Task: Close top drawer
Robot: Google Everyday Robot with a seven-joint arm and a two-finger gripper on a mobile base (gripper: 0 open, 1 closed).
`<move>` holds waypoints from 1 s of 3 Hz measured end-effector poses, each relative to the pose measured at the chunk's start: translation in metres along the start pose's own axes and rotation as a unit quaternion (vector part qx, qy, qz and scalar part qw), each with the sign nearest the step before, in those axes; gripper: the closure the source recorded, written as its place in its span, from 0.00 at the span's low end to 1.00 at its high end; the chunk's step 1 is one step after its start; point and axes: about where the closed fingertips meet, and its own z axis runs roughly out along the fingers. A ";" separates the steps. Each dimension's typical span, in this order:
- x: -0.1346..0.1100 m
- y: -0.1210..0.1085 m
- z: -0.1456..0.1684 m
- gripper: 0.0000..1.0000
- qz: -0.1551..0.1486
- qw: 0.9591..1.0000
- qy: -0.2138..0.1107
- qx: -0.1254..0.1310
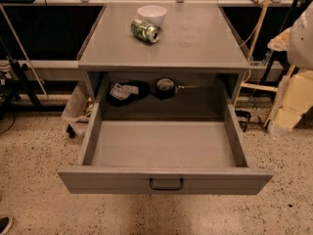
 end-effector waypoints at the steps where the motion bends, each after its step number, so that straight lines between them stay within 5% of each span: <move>1: 0.000 0.000 0.000 0.00 0.000 1.000 0.000 0.000; 2: 0.000 0.006 0.009 0.00 0.000 1.000 0.002 -0.001; 3: -0.010 0.038 0.045 0.00 -0.004 0.999 -0.033 -0.018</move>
Offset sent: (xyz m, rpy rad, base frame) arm -0.0104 0.0090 -0.0383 -0.0078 0.0349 -0.0011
